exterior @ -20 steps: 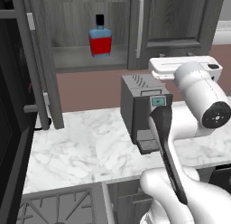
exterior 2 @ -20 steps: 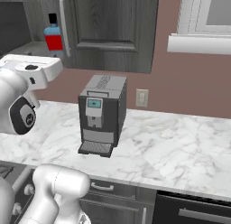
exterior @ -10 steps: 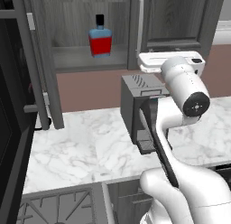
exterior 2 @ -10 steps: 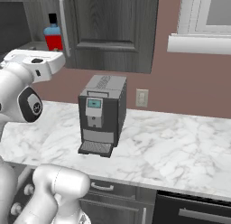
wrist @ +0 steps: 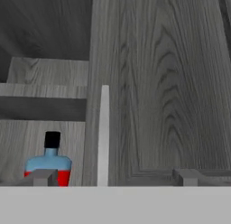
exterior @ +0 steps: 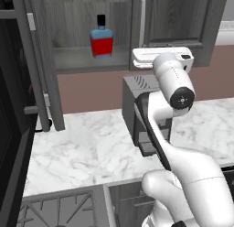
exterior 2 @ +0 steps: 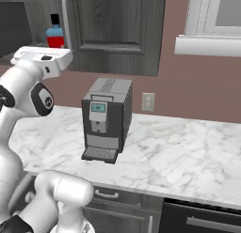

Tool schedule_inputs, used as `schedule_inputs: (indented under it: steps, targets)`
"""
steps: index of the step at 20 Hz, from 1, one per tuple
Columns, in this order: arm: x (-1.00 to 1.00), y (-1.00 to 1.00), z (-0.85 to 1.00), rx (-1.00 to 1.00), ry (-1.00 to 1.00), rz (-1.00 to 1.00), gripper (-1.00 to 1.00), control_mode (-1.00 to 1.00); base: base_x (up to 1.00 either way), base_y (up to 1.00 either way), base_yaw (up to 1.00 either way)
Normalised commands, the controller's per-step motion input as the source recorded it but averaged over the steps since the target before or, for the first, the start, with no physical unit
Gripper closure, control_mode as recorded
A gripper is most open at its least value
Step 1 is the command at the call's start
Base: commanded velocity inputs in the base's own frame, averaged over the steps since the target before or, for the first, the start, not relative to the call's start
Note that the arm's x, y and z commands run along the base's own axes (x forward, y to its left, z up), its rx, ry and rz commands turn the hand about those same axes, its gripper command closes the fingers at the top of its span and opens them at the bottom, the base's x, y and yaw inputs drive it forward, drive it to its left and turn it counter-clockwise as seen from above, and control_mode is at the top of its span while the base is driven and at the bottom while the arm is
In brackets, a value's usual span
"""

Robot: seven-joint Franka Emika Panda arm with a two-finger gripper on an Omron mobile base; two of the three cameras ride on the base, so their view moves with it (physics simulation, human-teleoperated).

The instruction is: Get the candle and the liquor from the cabinet and move them to the dining counter.

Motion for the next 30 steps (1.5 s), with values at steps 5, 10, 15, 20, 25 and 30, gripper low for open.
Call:
schedule_inputs:
  steps: [5, 10, 15, 20, 25, 30]
  targets:
    - [0.47, 0.05, 0.00, 0.00, -0.07, 0.00, -1.00, -1.00, 0.00, 0.00, 0.00]
    - [0.42, 0.00, 0.00, 0.00, -0.03, 0.00, -1.00, -1.00, 0.00, 0.00, 0.00]
    - [0.42, 0.01, 0.00, 0.00, -0.02, 0.00, -1.00, -1.00, 0.00, 0.00, 0.00]
    - [0.40, 0.07, 0.00, 0.00, 0.00, 0.00, -1.00, -1.00, 0.00, 0.00, 0.00]
    - [0.36, 0.09, 0.00, 0.00, 0.00, 0.00, -1.00, -1.00, 0.00, 0.00, 0.00]
    - [0.34, 0.03, 0.00, 0.00, 0.00, 0.00, -1.00, -1.00, 0.00, 0.00, 0.00]
